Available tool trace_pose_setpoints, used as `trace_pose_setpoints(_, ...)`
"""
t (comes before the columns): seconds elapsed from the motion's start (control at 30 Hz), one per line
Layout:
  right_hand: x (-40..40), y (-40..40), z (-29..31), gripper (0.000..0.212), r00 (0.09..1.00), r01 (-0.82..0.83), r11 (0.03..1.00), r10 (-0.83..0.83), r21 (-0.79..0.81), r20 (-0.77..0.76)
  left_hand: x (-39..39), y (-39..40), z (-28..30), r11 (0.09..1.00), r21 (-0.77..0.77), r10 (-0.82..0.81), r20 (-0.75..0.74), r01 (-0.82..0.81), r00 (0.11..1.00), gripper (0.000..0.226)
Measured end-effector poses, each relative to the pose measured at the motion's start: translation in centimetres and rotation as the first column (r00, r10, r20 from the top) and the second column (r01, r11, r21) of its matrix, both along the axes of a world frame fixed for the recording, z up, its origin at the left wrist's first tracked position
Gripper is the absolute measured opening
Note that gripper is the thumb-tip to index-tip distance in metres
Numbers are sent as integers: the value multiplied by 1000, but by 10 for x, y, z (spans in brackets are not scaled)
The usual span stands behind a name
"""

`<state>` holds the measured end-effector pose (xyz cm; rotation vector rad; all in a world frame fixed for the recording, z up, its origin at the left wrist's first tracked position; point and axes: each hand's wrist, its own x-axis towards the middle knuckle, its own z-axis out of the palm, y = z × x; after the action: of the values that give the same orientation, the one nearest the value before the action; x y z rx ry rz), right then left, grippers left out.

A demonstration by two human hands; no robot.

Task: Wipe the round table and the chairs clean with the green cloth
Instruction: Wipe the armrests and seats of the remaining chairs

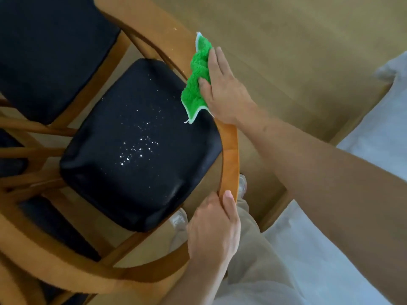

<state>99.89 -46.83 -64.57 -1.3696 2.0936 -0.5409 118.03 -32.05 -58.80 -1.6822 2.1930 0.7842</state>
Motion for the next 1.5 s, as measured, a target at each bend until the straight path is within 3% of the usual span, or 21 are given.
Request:
trace_pose_setpoints(0.17, -13, -58, 1, 61, 999, 40, 998, -38, 47, -29, -5, -3, 1, 1000, 12, 23, 94, -24, 995, 66)
trace_pose_setpoints(0.33, 3, -29, 2, 61, 988, 29, 999, -27, 16, -149, -5, -3, -4, 998, 47, 41, 42, -42, 998, 83)
trace_pose_setpoints(0.6, 52, 81, 12, 63, 901, -175, 945, 267, 275, -343, -3, -2, -1, 996, 54, 71, 33, -73, 997, 73)
trace_pose_setpoints(0.83, 48, 87, 8, 68, 927, -178, 927, 271, 330, -259, -2, 3, -7, 987, 141, 83, -20, -79, 996, 57)
trace_pose_setpoints(1.03, -10, -13, 12, 71, 738, -470, 826, 561, 311, -375, -3, -3, -8, 953, 235, 194, 19, -193, 981, 66)
trace_pose_setpoints(1.23, -29, -116, 15, 67, 702, -577, 787, 614, 219, -361, -8, -8, -3, 940, 234, 243, 56, -249, 968, 64)
trace_pose_setpoints(1.37, -21, -150, 12, 68, 693, -592, 787, 606, 172, -389, -12, -14, 3, 920, 263, 269, 120, -292, 956, 80)
trace_pose_setpoints(1.5, -20, -144, 9, 68, 701, -584, 794, 597, 166, -389, -58, -44, -12, 855, 301, 423, 68, -423, 904, 61)
